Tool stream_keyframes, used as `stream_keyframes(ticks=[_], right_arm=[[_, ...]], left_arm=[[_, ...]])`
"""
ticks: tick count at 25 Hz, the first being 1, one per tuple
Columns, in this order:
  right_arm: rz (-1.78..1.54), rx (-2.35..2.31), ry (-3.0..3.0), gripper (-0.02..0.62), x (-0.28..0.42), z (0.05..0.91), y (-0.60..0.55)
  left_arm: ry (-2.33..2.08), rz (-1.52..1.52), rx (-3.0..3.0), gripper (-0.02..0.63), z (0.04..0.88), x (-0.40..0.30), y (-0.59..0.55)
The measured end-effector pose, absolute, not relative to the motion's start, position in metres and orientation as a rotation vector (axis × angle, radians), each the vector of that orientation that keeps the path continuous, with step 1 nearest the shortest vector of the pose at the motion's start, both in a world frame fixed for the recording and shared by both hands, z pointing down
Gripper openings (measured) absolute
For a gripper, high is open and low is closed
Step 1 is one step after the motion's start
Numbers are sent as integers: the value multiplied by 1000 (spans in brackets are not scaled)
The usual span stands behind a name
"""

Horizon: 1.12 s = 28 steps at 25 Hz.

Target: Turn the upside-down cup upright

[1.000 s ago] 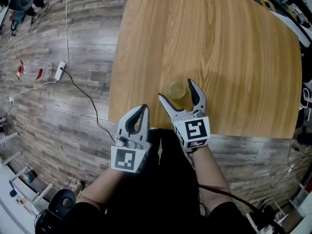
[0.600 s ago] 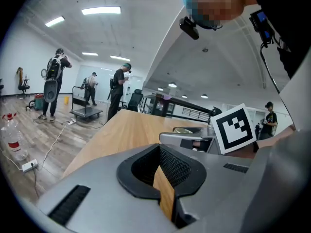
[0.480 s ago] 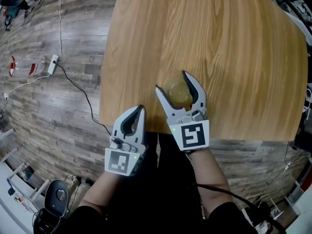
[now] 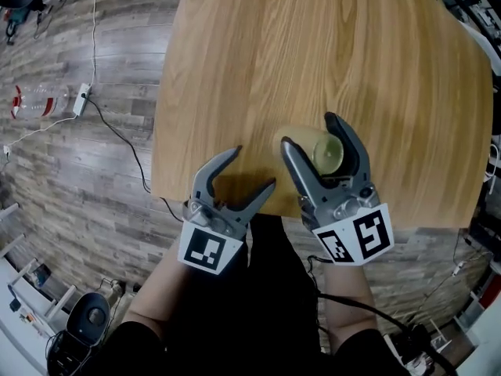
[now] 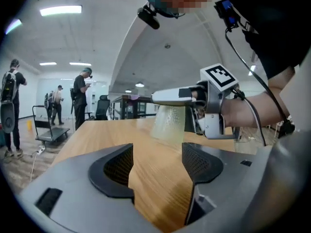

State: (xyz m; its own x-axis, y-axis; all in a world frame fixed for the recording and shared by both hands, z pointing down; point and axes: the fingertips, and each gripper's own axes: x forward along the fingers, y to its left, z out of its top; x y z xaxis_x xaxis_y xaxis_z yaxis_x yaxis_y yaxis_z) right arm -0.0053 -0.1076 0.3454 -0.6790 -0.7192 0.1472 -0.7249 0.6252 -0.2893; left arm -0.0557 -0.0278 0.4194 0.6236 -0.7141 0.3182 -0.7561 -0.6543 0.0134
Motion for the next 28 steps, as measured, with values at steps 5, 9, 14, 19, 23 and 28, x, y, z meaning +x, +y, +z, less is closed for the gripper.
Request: stream_keyframes(ticks=[5,9,14,19,23,28], right_arm=[[432,1188,-2807,333,1,322,-95],[359,1135,-2764,333,-5,329,-84],[445,1175,-2782,333,5,330,-81],[589,1282,-2828,333,29,325,-90],[605,1313,-2836,333,40,325,-92],[594,1299,-2867,333,35,327,-88]], left_arm=[[-1204,448,2834,343,408,-15,-35],[-1186,474,2912,360,404,7,-40],[-1123,452,2915,362,407,19,-37],[-916,269,2913,360,407,14,-29],[-865,98,2691,355,412,-1,-24],[-771,-11,2647,244,402,-3,-21]])
